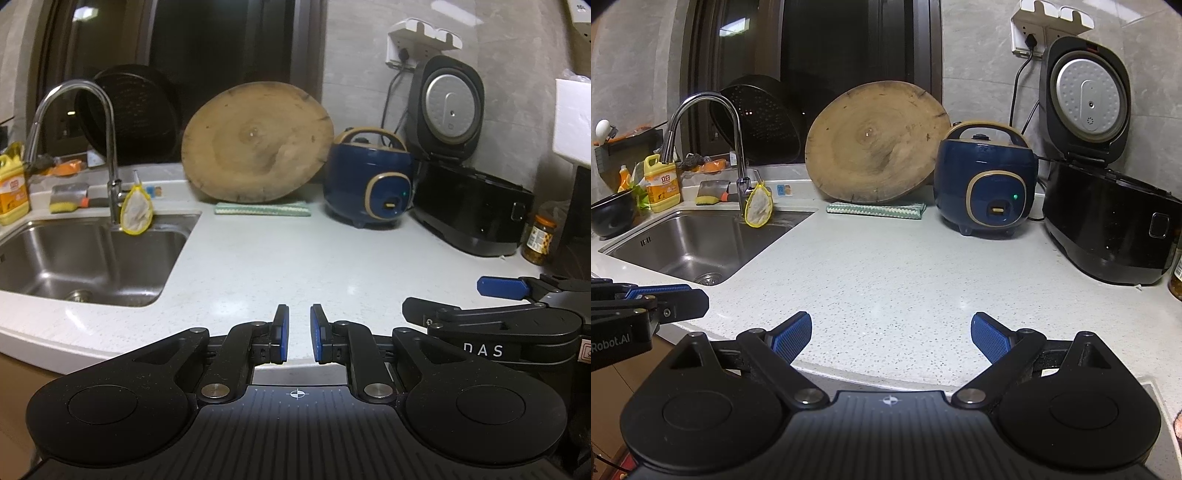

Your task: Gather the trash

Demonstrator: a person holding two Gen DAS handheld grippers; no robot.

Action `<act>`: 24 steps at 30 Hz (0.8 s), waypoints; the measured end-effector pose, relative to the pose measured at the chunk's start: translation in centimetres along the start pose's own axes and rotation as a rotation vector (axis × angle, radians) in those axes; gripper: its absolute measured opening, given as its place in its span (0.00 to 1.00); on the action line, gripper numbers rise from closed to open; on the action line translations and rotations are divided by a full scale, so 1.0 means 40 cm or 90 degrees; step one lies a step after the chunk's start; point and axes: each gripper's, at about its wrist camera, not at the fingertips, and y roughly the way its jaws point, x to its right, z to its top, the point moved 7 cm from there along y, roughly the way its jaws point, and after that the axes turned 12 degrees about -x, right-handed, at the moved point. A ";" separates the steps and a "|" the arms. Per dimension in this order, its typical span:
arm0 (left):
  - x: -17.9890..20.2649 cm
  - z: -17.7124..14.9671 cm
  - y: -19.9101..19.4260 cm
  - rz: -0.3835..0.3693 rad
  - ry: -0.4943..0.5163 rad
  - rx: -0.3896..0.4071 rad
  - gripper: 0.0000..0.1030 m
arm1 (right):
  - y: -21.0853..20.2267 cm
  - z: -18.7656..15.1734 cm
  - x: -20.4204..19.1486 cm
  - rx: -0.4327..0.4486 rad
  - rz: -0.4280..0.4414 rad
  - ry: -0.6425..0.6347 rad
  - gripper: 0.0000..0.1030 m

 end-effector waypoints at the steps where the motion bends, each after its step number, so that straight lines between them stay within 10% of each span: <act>1: 0.000 0.000 0.000 0.000 -0.001 0.000 0.16 | 0.000 0.000 0.000 0.000 0.000 -0.001 0.91; 24: 0.006 -0.002 0.021 -0.003 -0.001 -0.014 0.16 | 0.004 0.000 0.002 0.004 0.003 0.005 0.93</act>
